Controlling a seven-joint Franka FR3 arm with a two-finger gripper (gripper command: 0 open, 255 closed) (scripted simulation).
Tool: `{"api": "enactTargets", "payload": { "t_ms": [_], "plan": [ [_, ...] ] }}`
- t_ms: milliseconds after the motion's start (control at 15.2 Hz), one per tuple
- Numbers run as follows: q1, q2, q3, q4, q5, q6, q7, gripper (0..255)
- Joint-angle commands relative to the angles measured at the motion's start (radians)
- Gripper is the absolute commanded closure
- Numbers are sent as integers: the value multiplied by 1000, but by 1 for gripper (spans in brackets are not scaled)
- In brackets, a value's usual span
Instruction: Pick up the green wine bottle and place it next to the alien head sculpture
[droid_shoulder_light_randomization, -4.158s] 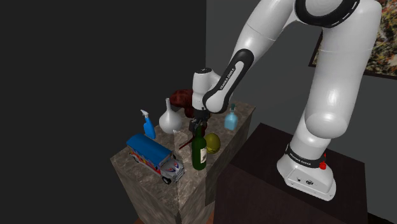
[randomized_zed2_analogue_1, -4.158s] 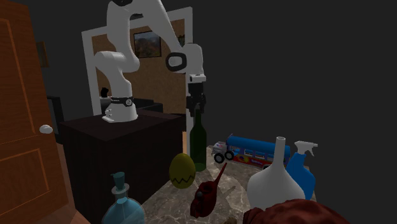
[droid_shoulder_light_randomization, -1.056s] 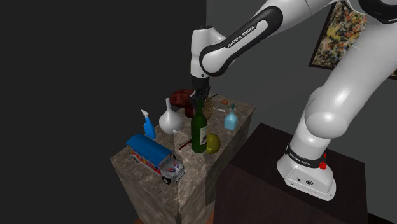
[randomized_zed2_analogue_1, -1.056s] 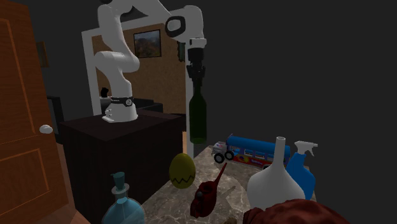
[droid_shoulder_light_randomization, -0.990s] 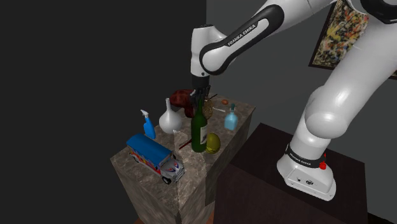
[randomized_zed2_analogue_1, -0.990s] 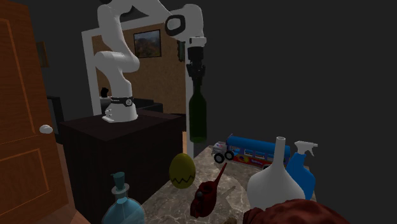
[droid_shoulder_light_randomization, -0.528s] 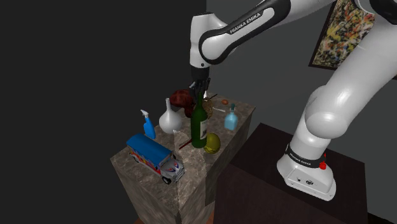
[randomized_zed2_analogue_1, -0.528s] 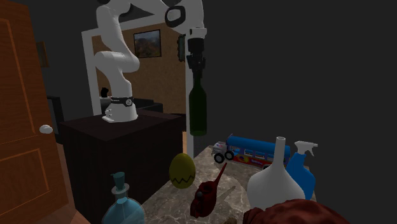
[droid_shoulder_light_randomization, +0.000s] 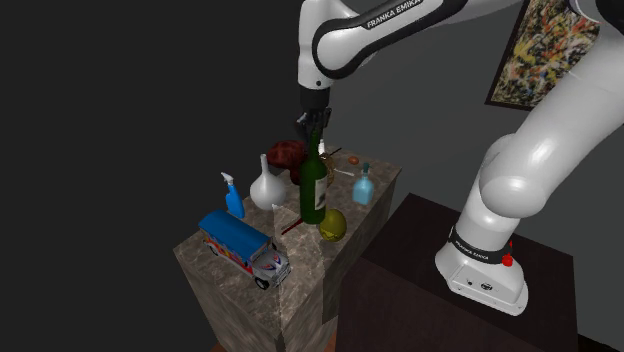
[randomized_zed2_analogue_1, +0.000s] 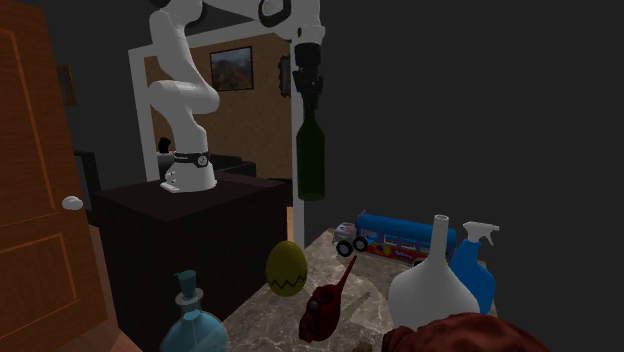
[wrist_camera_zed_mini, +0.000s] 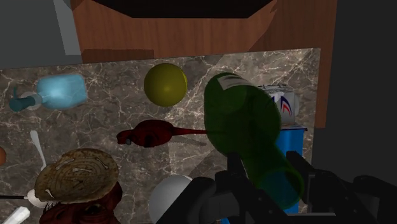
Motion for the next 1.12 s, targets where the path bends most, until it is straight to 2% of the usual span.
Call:
{"api": "enactTargets", "payload": {
  "t_ms": [0, 1056],
  "plan": [
    [0, -8, -2, 19, 0, -27, -2, 255],
    [-3, -37, -10, 209, 0, -245, -5, 255]
  ]
}}
